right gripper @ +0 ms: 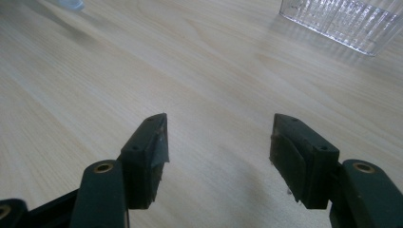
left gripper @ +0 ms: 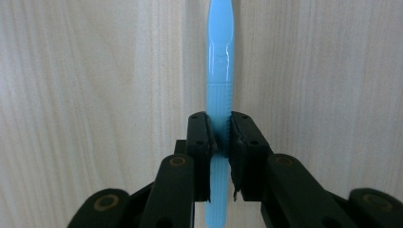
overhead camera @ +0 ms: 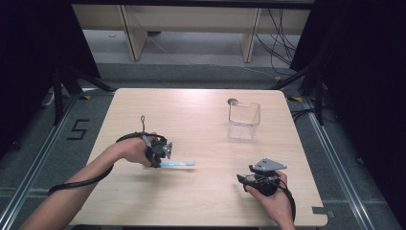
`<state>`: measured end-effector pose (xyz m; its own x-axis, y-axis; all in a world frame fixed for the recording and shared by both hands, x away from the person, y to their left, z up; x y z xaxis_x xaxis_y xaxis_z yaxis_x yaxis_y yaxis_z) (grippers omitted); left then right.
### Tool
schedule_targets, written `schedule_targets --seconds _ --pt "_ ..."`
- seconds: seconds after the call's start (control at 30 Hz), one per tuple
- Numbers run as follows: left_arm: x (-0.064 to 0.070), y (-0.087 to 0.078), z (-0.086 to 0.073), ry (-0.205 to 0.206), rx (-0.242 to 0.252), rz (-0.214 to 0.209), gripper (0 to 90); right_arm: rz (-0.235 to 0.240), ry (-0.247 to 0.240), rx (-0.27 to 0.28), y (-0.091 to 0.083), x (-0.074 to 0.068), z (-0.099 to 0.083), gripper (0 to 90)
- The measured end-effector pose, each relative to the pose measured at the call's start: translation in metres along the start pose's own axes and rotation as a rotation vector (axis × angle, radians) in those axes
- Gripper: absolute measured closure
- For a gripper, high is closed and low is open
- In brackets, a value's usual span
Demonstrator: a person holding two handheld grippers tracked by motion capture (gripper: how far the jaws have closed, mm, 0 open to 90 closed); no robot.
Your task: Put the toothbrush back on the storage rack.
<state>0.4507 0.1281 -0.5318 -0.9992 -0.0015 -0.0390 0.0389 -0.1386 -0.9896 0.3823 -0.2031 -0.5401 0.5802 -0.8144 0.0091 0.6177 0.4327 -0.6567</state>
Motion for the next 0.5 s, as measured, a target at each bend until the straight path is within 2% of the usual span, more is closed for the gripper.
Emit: schedule_targets --seconds 0.13,0.17,0.2,0.23,0.27,0.3,0.37,0.4,0.5 --pt "0.000 -0.003 0.002 -0.013 0.041 0.005 78.4 -0.009 -0.005 0.000 0.000 0.000 0.000 38.9" --pt "0.000 -0.004 0.001 -0.003 0.038 0.008 78.4 -0.009 -0.003 0.001 0.000 0.000 0.000 38.8" --pt "-0.001 -0.006 0.002 -0.006 0.055 0.022 78.4 -0.002 -0.014 0.006 0.002 0.000 0.000 38.9" --pt "-0.001 -0.006 0.002 -0.006 0.055 0.022 78.5 -0.004 0.001 0.004 0.002 -0.001 -0.001 38.8" --pt "-0.001 -0.007 0.002 -0.006 0.061 0.024 78.5 -0.006 -0.015 0.005 0.002 -0.001 0.000 38.8" --pt "-0.001 -0.009 0.002 -0.008 0.087 0.032 78.5 0.006 0.002 -0.005 0.002 -0.003 -0.001 38.8" --pt "-0.001 -0.010 0.002 -0.009 0.097 0.035 78.5 0.002 0.005 -0.004 0.002 -0.003 -0.001 38.9" --pt "0.000 -0.013 0.003 -0.012 0.120 0.042 78.5 0.006 0.009 -0.005 0.003 -0.005 -0.001 38.8" --pt "0.000 -0.015 0.003 -0.011 0.136 0.053 78.6 0.006 0.001 -0.005 0.004 -0.005 -0.001 38.8"
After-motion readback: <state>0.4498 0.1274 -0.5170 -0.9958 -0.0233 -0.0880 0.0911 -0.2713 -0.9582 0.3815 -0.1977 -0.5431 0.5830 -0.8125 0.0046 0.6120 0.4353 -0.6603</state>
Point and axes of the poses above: each handheld gripper's, and its own axes: y roughly forward along the jaws, z roughly out of its top, x roughly to its right, the point moved 7 cm from there along y, roughly forward along the jaws, and after that the axes turned 2 degrees about -z, right-handed, at the moved point
